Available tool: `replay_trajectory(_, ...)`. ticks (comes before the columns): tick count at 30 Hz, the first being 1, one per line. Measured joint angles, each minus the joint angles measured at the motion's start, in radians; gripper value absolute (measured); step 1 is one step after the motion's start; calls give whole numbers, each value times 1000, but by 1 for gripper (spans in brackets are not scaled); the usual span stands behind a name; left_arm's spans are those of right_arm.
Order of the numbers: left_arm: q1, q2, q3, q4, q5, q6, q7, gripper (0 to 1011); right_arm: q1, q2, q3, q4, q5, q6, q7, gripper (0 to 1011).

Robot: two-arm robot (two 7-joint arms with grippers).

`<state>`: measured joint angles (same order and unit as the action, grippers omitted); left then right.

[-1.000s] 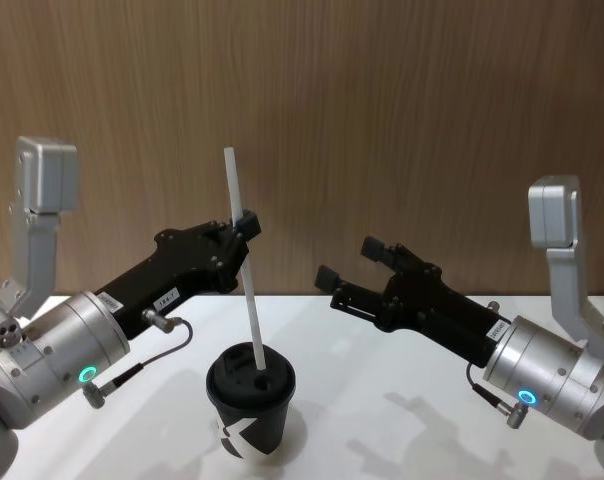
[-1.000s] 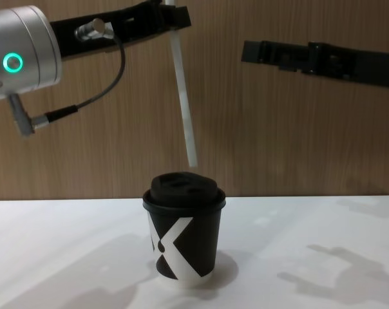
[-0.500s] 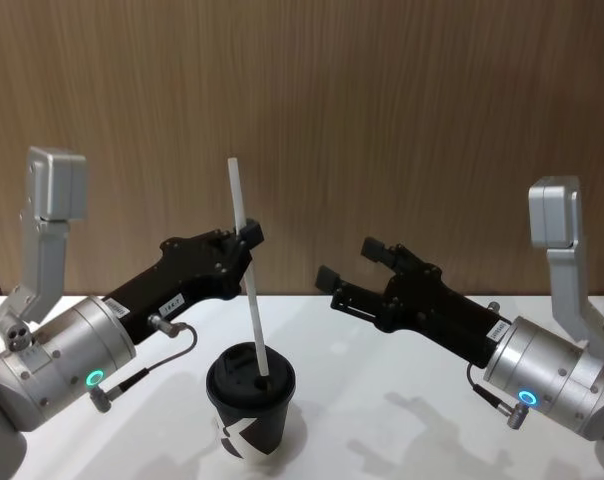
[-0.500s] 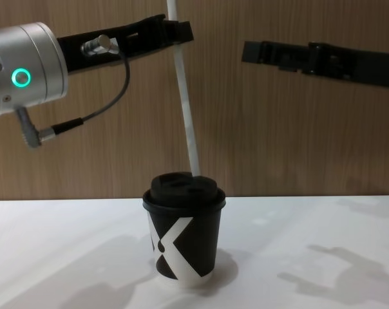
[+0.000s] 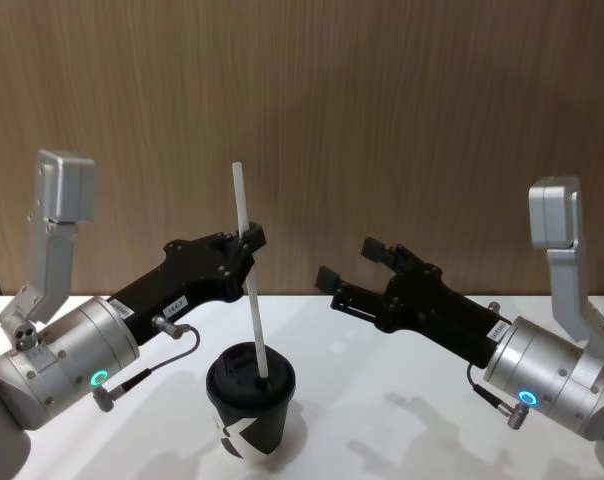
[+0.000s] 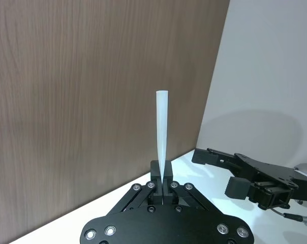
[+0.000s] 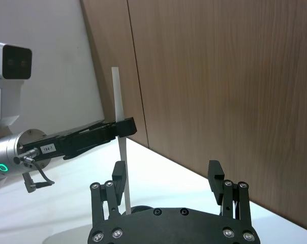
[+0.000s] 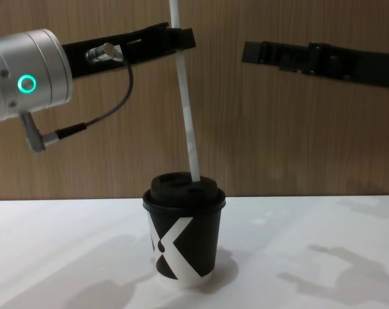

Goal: Pick up the straw with one hand, pass it to the other hand, and insert it into the cup.

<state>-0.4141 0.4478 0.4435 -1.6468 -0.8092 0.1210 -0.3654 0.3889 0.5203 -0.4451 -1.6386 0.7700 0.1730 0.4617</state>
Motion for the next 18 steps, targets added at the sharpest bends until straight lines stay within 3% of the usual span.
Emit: replay_trajectory(18,-7,-8,8,23,9,6,-14,4,0,0,0,0,0,0,0,1001)
